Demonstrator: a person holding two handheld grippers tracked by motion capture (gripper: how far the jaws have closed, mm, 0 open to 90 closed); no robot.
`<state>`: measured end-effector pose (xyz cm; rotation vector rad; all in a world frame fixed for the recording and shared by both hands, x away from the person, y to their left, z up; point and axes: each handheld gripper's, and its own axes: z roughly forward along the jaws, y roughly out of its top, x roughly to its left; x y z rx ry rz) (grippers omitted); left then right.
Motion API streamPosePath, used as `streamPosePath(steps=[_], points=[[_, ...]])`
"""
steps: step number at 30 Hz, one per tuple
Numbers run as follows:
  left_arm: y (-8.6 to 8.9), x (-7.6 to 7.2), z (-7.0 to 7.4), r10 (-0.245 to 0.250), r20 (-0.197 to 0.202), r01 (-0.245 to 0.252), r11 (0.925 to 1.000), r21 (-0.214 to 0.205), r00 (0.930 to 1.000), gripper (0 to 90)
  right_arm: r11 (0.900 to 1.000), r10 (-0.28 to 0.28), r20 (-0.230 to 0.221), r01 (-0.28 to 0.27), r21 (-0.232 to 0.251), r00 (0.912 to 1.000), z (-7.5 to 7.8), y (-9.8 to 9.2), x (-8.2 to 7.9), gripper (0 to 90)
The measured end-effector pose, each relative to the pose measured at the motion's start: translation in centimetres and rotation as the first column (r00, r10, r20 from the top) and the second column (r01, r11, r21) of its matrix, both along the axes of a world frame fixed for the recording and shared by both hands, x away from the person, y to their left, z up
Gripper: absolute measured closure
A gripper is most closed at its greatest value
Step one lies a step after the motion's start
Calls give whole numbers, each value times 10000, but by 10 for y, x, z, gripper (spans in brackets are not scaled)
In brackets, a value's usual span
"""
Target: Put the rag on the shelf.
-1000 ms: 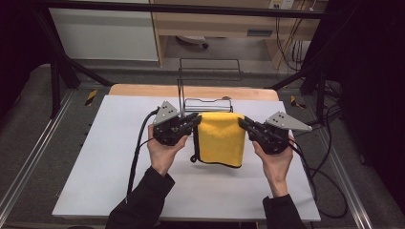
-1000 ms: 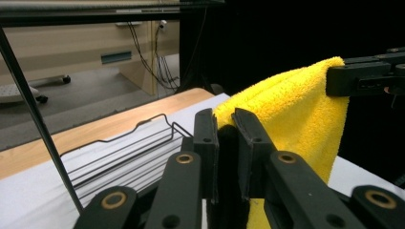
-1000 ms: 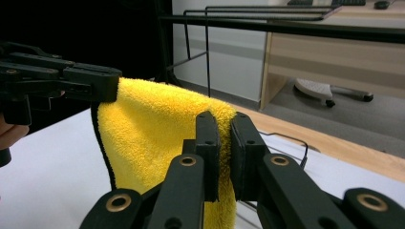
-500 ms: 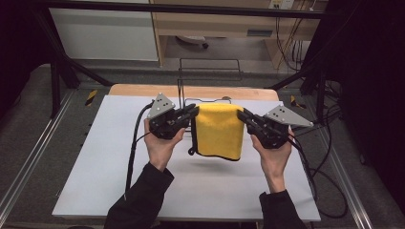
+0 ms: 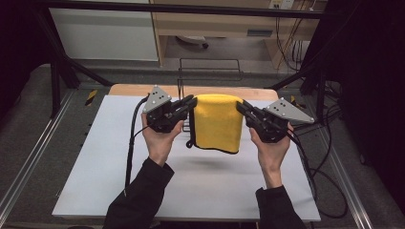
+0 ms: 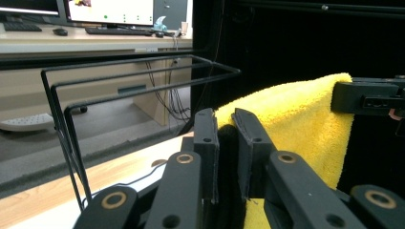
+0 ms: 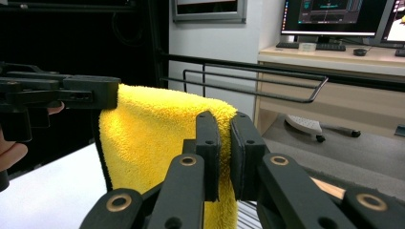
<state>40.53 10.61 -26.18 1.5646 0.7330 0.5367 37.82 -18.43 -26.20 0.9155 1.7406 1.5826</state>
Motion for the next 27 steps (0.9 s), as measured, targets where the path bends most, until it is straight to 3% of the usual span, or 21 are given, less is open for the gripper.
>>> streamPosePath(steps=[27], points=[[2, 14, 48, 396, 847, -342, 9973, -646, 9956, 798, 9993, -322, 942, 305, 193, 9950, 46, 9, 14, 838]])
